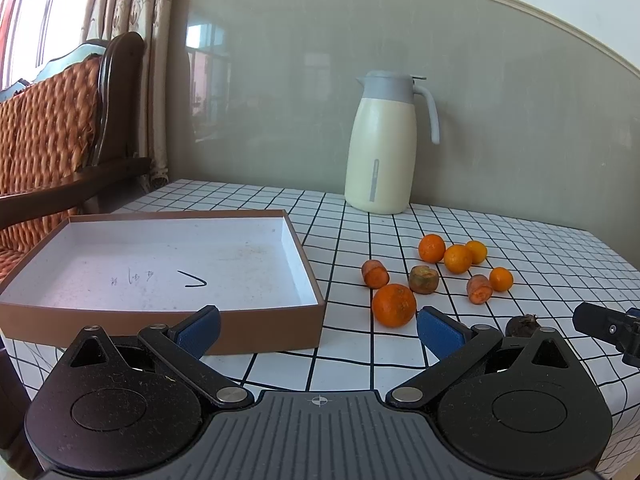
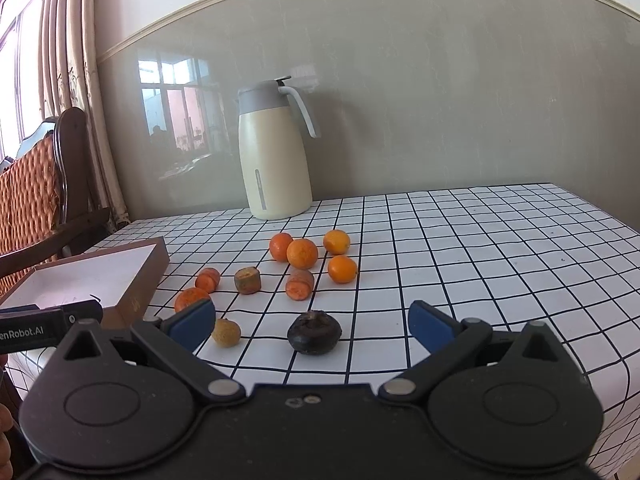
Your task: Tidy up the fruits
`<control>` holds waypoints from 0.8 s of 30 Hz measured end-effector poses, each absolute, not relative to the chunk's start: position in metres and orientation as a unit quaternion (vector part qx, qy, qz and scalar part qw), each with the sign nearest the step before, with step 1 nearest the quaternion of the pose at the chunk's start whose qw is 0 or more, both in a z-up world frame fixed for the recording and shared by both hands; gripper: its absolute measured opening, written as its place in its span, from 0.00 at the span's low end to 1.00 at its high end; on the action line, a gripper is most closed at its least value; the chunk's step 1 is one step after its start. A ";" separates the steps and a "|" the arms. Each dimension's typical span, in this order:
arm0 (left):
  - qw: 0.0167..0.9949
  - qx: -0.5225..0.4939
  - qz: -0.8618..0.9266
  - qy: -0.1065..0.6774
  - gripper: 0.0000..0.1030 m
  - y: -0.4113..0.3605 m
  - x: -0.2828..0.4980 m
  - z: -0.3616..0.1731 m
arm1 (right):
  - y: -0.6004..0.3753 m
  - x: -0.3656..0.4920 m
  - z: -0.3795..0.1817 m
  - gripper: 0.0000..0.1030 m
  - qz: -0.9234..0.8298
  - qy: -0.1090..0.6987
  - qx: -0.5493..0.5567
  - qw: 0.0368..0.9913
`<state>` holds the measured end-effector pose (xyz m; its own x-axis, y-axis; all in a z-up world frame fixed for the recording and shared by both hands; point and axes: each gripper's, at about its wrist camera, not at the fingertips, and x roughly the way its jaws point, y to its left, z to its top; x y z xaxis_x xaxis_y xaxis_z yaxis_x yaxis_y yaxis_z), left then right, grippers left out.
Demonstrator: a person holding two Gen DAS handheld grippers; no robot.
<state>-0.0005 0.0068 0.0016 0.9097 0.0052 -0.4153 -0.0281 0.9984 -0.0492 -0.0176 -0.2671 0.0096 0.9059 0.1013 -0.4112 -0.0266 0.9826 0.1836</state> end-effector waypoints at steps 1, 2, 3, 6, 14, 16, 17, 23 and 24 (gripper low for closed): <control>0.977 -0.027 0.009 0.212 1.00 0.007 0.000 0.001 | -0.267 -0.017 0.010 0.94 0.033 0.215 0.087 0.972; 0.977 -0.026 0.009 0.213 1.00 0.007 0.000 0.001 | -0.267 -0.018 0.010 0.94 0.033 0.215 0.088 0.972; 0.977 -0.026 0.008 0.213 1.00 0.007 0.000 0.001 | -0.267 -0.018 0.010 0.94 0.033 0.214 0.087 0.972; 0.977 -0.027 0.009 0.212 1.00 0.007 -0.001 0.002 | -0.267 -0.018 0.009 0.94 0.033 0.215 0.087 0.972; 0.977 -0.027 0.010 0.212 1.00 0.006 0.000 0.001 | -0.267 -0.017 0.010 0.94 0.033 0.215 0.087 0.972; 0.977 -0.027 0.010 0.211 1.00 0.006 -0.001 0.001 | -0.267 -0.017 0.010 0.94 0.033 0.215 0.086 0.972; 0.977 -0.027 0.010 0.210 1.00 0.006 -0.001 0.002 | -0.267 -0.017 0.010 0.94 0.033 0.215 0.086 0.972; 0.977 -0.028 0.012 0.210 1.00 0.006 -0.001 0.001 | -0.267 -0.018 0.010 0.94 0.032 0.215 0.086 0.972; 0.977 -0.028 0.011 0.209 1.00 0.006 -0.001 0.001 | -0.267 -0.018 0.010 0.94 0.032 0.215 0.086 0.972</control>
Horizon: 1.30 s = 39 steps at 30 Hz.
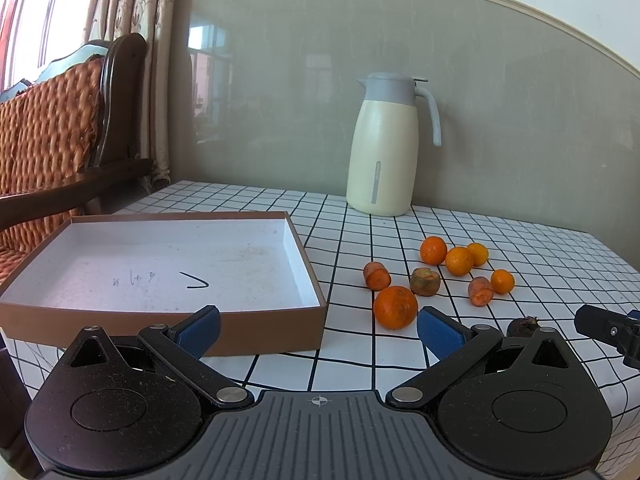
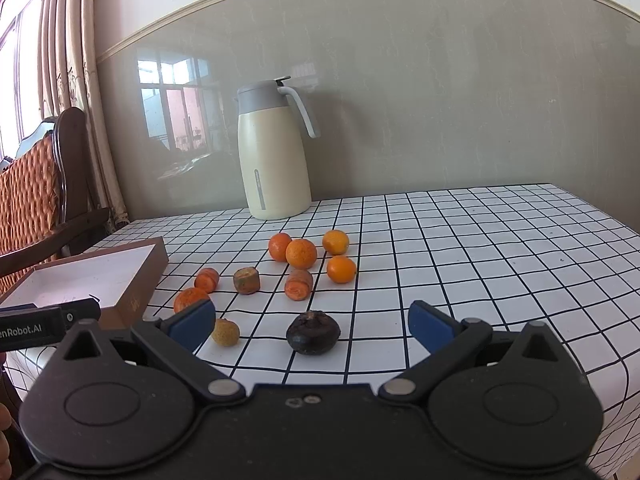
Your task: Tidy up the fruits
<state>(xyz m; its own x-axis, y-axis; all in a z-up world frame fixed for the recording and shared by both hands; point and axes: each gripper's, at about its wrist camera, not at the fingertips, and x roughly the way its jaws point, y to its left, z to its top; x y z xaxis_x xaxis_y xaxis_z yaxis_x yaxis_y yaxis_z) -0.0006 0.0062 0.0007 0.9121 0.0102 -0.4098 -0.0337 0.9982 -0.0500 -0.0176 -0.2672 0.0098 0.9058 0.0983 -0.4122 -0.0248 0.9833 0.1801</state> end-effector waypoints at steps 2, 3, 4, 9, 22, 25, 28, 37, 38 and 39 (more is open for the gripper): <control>0.977 -0.028 0.011 0.210 1.00 0.006 -0.001 0.001 | -0.267 -0.018 0.010 0.94 0.031 0.215 0.086 0.972; 0.977 -0.027 0.011 0.210 1.00 0.006 -0.001 0.000 | -0.267 -0.018 0.010 0.94 0.031 0.215 0.087 0.972; 0.977 -0.027 0.011 0.210 1.00 0.006 -0.001 0.000 | -0.267 -0.018 0.010 0.94 0.031 0.215 0.086 0.972; 0.977 -0.027 0.011 0.209 1.00 0.006 0.000 0.000 | -0.267 -0.018 0.010 0.94 0.031 0.215 0.086 0.972; 0.978 -0.012 0.008 0.206 1.00 -0.001 -0.001 -0.001 | -0.268 -0.017 0.008 0.94 0.026 0.222 0.083 0.971; 0.979 -0.006 0.005 0.204 1.00 -0.003 -0.003 -0.001 | -0.266 -0.017 0.008 0.94 0.025 0.223 0.083 0.971; 0.979 -0.002 0.001 0.204 1.00 -0.004 -0.003 -0.002 | -0.266 -0.016 0.008 0.94 0.024 0.224 0.083 0.971; 0.977 0.006 -0.026 0.213 1.00 -0.014 -0.001 -0.004 | -0.266 -0.015 0.005 0.94 0.017 0.231 0.080 0.969; 0.976 0.009 -0.030 0.214 1.00 -0.016 0.000 -0.005 | -0.266 -0.014 0.004 0.94 0.015 0.233 0.079 0.969; 0.976 0.010 -0.035 0.214 1.00 -0.018 0.000 -0.005 | -0.267 -0.014 0.004 0.94 0.014 0.234 0.079 0.969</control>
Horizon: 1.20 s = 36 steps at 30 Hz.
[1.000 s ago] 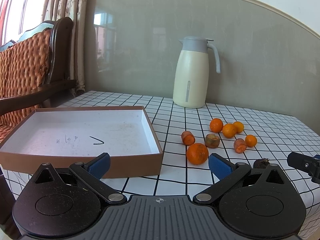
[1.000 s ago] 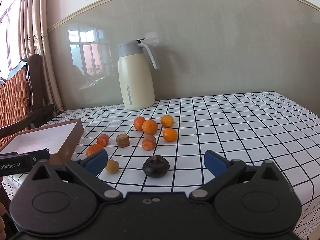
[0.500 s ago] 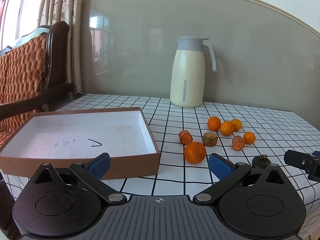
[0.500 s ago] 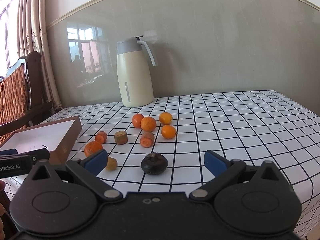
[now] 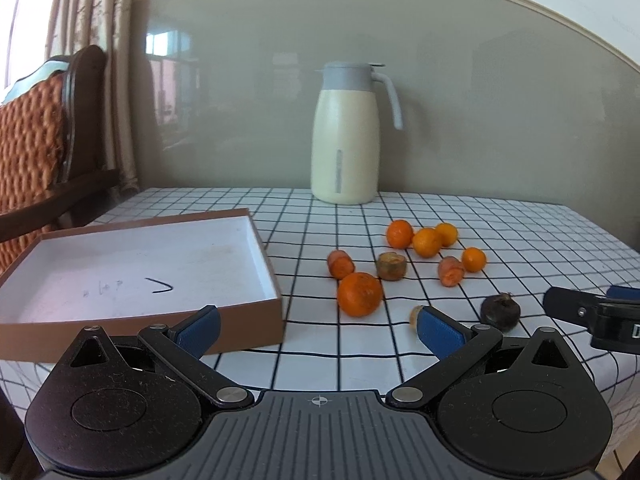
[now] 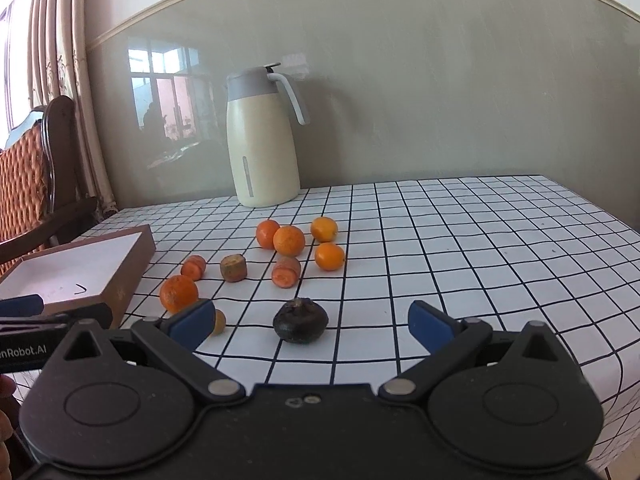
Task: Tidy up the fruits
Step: 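Grasp the kiwi with the left gripper while the right grasps the mangosteen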
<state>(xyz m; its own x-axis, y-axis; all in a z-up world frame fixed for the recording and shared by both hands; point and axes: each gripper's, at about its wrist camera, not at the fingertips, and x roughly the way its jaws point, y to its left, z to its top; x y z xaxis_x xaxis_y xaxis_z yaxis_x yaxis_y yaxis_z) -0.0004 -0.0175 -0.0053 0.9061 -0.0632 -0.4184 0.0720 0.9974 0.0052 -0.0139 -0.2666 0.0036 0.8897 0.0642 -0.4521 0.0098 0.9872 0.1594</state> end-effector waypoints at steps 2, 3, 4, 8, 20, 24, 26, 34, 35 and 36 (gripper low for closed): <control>0.975 0.013 -0.043 0.216 1.00 -0.021 0.001 -0.006 | -0.267 -0.012 0.002 0.94 0.010 0.239 0.078 0.968; 0.975 0.014 -0.046 0.218 1.00 -0.023 0.001 -0.007 | -0.267 -0.012 0.001 0.94 0.008 0.241 0.078 0.967; 0.975 0.016 -0.049 0.218 1.00 -0.025 0.002 -0.007 | -0.267 -0.011 0.001 0.94 0.008 0.242 0.079 0.967; 0.974 0.028 -0.054 0.217 1.00 -0.034 0.003 -0.009 | -0.268 -0.011 0.000 0.94 0.005 0.245 0.081 0.966; 0.971 0.058 -0.085 0.216 1.00 -0.060 0.015 -0.015 | -0.279 -0.009 -0.002 0.94 -0.011 0.249 0.101 0.963; 0.970 0.066 -0.096 0.215 0.86 -0.069 0.021 -0.017 | -0.283 -0.008 -0.002 0.94 -0.016 0.247 0.110 0.962; 0.965 0.067 -0.101 0.231 0.78 -0.073 0.029 -0.021 | -0.285 -0.007 -0.002 0.94 -0.018 0.248 0.115 0.962; 0.961 0.060 -0.112 0.247 0.55 -0.084 0.045 -0.032 | -0.285 -0.002 -0.005 0.94 -0.020 0.253 0.120 0.960; 0.959 0.057 -0.117 0.254 0.49 -0.085 0.049 -0.034 | -0.285 -0.002 -0.006 0.94 -0.020 0.253 0.121 0.960; 0.957 0.055 -0.118 0.258 0.48 -0.086 0.051 -0.036 | -0.285 -0.001 -0.006 0.94 -0.019 0.253 0.122 0.959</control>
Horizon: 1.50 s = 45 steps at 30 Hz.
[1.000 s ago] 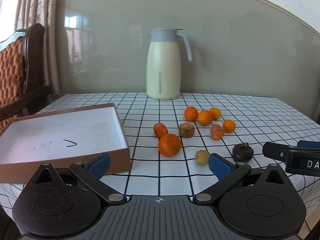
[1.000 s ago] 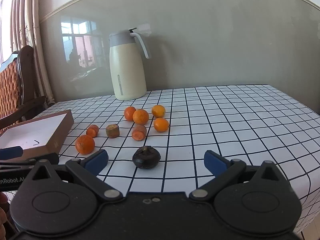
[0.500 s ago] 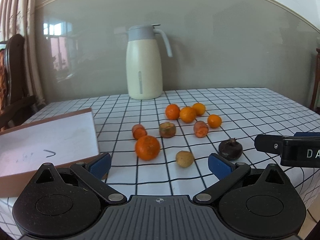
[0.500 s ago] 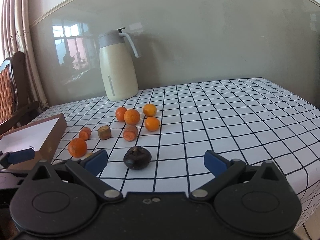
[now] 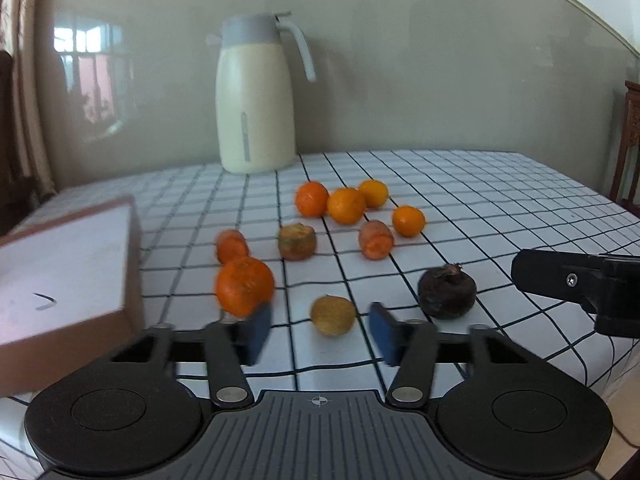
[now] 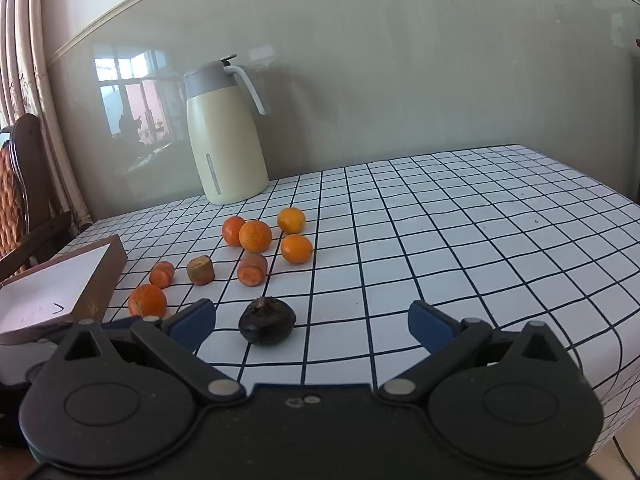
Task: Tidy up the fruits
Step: 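Grasp the kiwi with the left gripper while the right grasps the mangosteen, then carry the kiwi and mangosteen over the cardboard tray with both grippers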
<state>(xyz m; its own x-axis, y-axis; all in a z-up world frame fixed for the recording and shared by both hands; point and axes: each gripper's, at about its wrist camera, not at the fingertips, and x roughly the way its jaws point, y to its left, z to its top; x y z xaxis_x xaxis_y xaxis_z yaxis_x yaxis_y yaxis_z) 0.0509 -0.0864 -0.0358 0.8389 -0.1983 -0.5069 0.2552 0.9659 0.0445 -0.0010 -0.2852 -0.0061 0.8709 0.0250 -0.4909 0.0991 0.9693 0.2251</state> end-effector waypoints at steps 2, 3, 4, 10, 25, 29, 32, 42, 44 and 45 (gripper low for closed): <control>0.957 0.059 -0.117 0.260 0.48 -0.090 0.054 -0.039 | -0.285 0.000 -0.007 0.94 -0.019 0.255 0.124 0.959; 0.957 0.059 -0.116 0.260 0.48 -0.091 0.056 -0.041 | -0.285 0.001 -0.008 0.94 -0.019 0.256 0.125 0.958; 0.957 0.059 -0.117 0.261 0.48 -0.092 0.057 -0.042 | -0.285 0.001 -0.008 0.94 -0.019 0.257 0.125 0.958; 0.955 0.051 -0.121 0.266 0.27 -0.092 0.063 -0.048 | -0.284 0.011 -0.012 0.92 -0.019 0.270 0.127 0.954; 0.957 0.048 -0.109 0.263 0.27 -0.070 0.060 -0.050 | -0.261 0.059 -0.035 0.52 0.010 0.318 0.094 0.944; 0.958 0.048 -0.110 0.262 0.27 -0.070 0.060 -0.051 | -0.252 0.066 -0.037 0.45 0.009 0.315 0.074 0.946; 0.958 0.046 -0.109 0.262 0.27 -0.070 0.060 -0.051 | -0.246 0.067 -0.038 0.34 0.011 0.311 0.051 0.949; 0.960 0.036 -0.104 0.256 0.27 -0.070 0.057 -0.049 | -0.244 0.058 -0.035 0.34 0.018 0.298 0.048 0.953; 0.960 0.037 -0.103 0.256 0.27 -0.070 0.056 -0.048 | -0.245 0.055 -0.034 0.34 0.024 0.296 0.053 0.953; 0.960 0.036 -0.103 0.258 0.27 -0.070 0.056 -0.048 | -0.245 0.053 -0.034 0.34 0.027 0.296 0.057 0.953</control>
<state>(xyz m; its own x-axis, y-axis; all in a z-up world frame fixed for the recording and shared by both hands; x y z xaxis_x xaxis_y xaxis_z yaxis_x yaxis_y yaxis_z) 0.0560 -0.0696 -0.0478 0.8459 -0.1784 -0.5026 0.2153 0.9764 0.0159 0.0533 -0.2449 -0.0338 0.8233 0.0844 -0.5613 -0.0173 0.9922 0.1237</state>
